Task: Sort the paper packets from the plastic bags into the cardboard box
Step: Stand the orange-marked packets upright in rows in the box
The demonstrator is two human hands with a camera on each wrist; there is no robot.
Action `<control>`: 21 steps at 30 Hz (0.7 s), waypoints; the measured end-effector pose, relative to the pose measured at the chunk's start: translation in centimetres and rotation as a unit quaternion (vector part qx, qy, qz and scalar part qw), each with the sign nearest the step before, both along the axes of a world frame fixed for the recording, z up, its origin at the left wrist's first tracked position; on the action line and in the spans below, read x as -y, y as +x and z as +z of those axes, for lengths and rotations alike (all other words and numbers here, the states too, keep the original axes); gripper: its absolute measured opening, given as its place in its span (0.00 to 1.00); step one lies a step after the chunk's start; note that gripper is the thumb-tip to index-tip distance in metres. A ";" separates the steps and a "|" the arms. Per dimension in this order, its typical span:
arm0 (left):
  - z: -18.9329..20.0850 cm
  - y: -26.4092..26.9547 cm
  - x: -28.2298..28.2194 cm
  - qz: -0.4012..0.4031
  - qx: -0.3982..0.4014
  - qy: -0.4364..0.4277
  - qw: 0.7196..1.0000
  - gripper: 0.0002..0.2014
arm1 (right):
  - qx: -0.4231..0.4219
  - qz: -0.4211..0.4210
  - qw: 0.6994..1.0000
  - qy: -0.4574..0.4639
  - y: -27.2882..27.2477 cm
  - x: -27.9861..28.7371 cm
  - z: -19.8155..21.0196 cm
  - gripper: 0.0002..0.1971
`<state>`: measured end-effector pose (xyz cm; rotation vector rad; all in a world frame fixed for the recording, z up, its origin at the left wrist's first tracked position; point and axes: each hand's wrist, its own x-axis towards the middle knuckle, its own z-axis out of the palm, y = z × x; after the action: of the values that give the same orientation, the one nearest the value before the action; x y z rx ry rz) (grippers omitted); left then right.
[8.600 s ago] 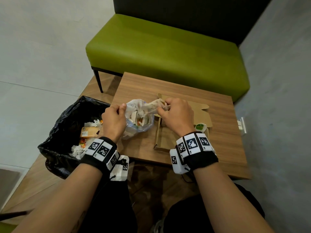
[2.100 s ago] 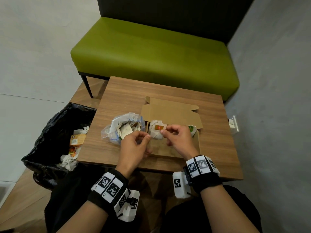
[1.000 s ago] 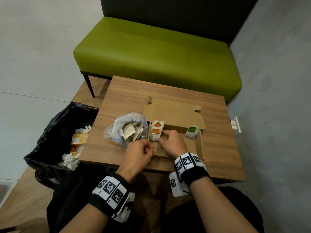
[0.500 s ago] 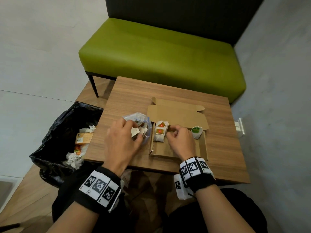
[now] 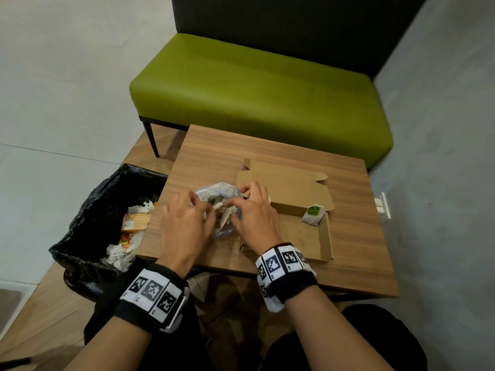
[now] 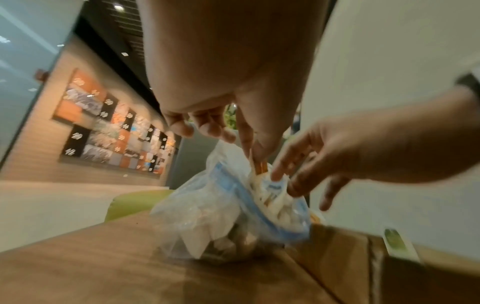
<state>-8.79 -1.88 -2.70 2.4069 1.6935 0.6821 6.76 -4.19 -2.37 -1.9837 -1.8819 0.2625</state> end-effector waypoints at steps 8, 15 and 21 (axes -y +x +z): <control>3.0 -2.1 -2.6 -0.007 0.320 -0.134 0.938 0.06 | -0.150 -0.043 0.987 0.036 0.2 -0.2 0.7 0.12; 3.3 -1.5 -2.1 -0.097 0.277 -0.183 0.938 0.04 | -0.310 0.026 0.950 0.025 0.5 0.6 3.2 0.09; 3.3 0.1 -0.6 -0.126 0.293 -0.195 0.927 0.03 | -0.383 0.004 0.923 -0.044 2.1 1.7 2.4 0.10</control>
<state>-8.72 -1.29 0.56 1.8445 1.1235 0.8226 8.85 -5.88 0.04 -1.5735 -1.3710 0.9783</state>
